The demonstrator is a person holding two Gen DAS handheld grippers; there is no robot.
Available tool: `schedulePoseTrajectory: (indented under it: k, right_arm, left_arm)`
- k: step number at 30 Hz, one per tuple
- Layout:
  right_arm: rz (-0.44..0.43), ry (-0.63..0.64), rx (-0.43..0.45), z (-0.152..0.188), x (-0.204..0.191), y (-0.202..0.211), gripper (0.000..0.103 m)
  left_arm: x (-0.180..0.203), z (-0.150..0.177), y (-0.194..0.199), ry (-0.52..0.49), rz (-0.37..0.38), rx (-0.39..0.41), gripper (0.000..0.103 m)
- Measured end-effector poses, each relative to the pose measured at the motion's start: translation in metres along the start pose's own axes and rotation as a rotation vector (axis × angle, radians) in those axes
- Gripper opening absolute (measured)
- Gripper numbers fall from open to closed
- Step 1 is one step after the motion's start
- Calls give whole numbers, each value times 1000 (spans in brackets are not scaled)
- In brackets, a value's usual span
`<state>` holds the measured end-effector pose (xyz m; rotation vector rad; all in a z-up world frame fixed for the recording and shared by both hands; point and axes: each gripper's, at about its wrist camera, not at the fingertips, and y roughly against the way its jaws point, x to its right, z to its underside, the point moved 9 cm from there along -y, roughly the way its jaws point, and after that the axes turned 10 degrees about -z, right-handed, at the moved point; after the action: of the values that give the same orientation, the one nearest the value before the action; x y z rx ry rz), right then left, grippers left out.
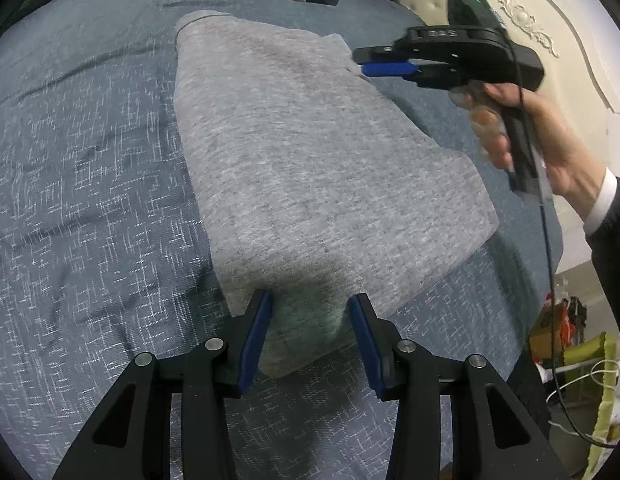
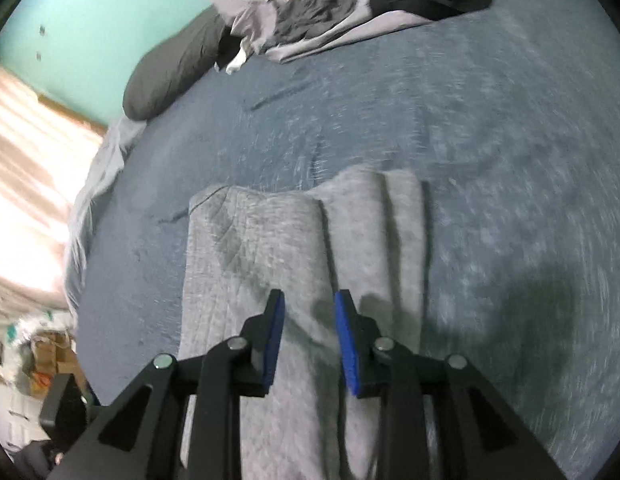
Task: Fold clothes
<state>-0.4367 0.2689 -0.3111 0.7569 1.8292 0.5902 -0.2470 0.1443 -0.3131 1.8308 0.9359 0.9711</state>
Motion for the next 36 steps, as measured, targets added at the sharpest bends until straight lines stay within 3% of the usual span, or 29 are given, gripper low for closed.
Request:
schedulePoseTrajectory:
  k: [4, 7, 8, 16, 21, 29, 34, 36]
  right_arm:
    - [83, 58, -42, -3, 4, -17, 27]
    - [129, 105, -60, -7, 2, -31, 9]
    - [137, 117, -59, -7, 1, -32, 7]
    - [180, 185, 28, -24, -7, -21, 5]
    - [232, 202, -19, -24, -2, -30, 4]
    - [185, 160, -37, -21, 7, -23, 6]
    - [161, 172, 7, -16, -9, 15, 8]
    - [149, 204, -18, -1, -19, 26, 8]
  left_arm:
    - [-3, -1, 2, 38, 10, 8, 45]
    - [-3, -2, 2, 44, 12, 11, 45]
    - [-3, -2, 2, 45, 13, 10, 45]
    - [-2, -5, 0, 48, 10, 9, 45]
    - [-1, -6, -2, 44, 2, 7, 45]
    - [-1, -9, -5, 39, 0, 4, 45]
    - [0, -11, -6, 27, -9, 3, 45]
    - [1, -12, -6, 22, -15, 3, 45]
